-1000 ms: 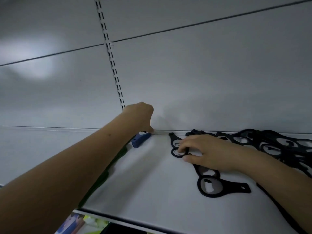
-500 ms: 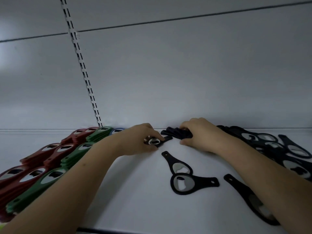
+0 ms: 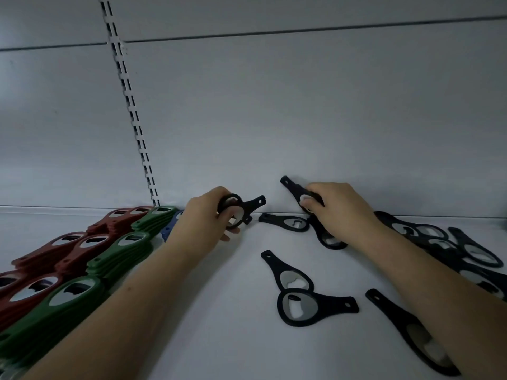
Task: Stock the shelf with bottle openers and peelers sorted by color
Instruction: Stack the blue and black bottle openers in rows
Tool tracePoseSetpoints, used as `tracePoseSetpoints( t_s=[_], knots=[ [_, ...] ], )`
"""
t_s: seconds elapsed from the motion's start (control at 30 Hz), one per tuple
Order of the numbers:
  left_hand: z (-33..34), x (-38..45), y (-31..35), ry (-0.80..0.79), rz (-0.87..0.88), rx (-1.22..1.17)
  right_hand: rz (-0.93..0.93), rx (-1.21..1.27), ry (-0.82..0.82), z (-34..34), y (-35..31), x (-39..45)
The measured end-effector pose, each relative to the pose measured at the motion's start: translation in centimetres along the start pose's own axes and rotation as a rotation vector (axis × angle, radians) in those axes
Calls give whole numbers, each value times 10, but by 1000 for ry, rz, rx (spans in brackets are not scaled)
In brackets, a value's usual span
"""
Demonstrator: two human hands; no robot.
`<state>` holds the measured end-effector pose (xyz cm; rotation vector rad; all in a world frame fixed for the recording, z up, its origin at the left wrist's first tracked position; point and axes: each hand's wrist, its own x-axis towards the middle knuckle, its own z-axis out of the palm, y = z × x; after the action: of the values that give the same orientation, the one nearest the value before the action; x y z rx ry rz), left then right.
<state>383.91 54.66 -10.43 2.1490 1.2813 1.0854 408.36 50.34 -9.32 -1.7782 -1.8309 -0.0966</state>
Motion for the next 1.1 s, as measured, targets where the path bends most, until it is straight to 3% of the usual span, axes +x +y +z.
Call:
tracePoseSetpoints(
  t_s=[0.13, 0.23, 0.33, 0.53, 0.63, 0.87, 0.97, 1.03, 1.1],
  knots=[
    [-4, -3, 7, 31, -137, -371, 84, 400, -12, -2, -14, -1],
    [-6, -4, 7, -18, -280, -630, 139, 544, -11, -6, -24, -4],
    [-2, -3, 3, -32, -347, -715, 214, 712, -38, -15, -30, -6],
    [2, 0, 9, -42, -451, -1050, 441, 1276, -196, -20, -42, -7],
    [4, -3, 17, -84, -454, -1096, 492, 1471, -318, -17, -48, -11],
    [10, -10, 20, -156, -580, -1190, 452, 1410, -358, 0, -56, -20],
    [6, -10, 21, -226, -608, -1368, 433, 1310, -327, 4, -58, -20],
    [6, -10, 25, -242, -573, -1400, 439, 1304, -325, 6, -61, -21],
    [9, -7, 25, -141, -484, -1354, 478, 1329, -332, 9, -66, -21]
  ],
)
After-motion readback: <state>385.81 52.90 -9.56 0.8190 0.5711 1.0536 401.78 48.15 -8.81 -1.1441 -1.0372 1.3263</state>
